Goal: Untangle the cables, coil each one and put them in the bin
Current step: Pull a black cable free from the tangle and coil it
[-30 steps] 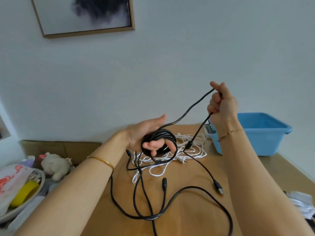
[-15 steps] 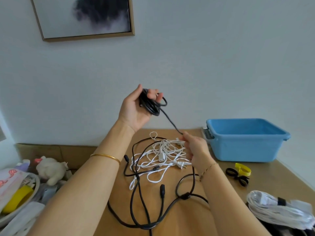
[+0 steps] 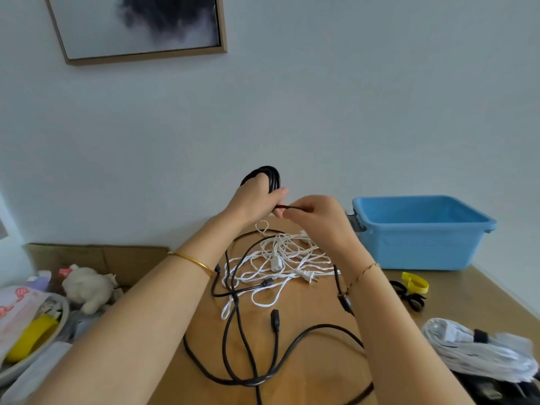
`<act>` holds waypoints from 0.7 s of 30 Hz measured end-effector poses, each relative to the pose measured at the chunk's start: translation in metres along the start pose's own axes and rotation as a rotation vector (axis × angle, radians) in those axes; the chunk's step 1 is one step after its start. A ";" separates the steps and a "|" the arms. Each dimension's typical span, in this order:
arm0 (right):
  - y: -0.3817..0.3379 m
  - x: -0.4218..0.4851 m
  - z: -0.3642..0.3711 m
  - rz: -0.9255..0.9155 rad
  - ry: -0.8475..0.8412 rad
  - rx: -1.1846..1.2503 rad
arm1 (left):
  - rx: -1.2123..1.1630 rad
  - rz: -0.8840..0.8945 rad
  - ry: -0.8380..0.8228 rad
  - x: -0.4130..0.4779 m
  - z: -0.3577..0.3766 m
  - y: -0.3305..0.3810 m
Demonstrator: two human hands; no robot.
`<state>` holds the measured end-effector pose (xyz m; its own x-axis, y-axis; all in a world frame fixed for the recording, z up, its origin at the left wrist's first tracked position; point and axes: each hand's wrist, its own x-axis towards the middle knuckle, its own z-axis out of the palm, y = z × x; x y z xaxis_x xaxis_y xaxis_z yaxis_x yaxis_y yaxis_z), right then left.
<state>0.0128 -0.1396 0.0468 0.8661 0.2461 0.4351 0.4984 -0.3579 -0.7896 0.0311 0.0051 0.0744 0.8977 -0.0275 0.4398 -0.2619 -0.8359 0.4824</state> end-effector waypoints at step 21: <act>0.001 0.023 -0.021 -0.161 0.137 -0.053 | -1.504 -0.048 -0.694 -0.005 -0.026 0.005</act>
<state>0.0338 -0.1534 0.0653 0.7706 0.1806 0.6112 0.6288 -0.3719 -0.6829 0.0158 0.0154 0.0939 0.7834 -0.5874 0.2029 0.0533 0.3889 0.9198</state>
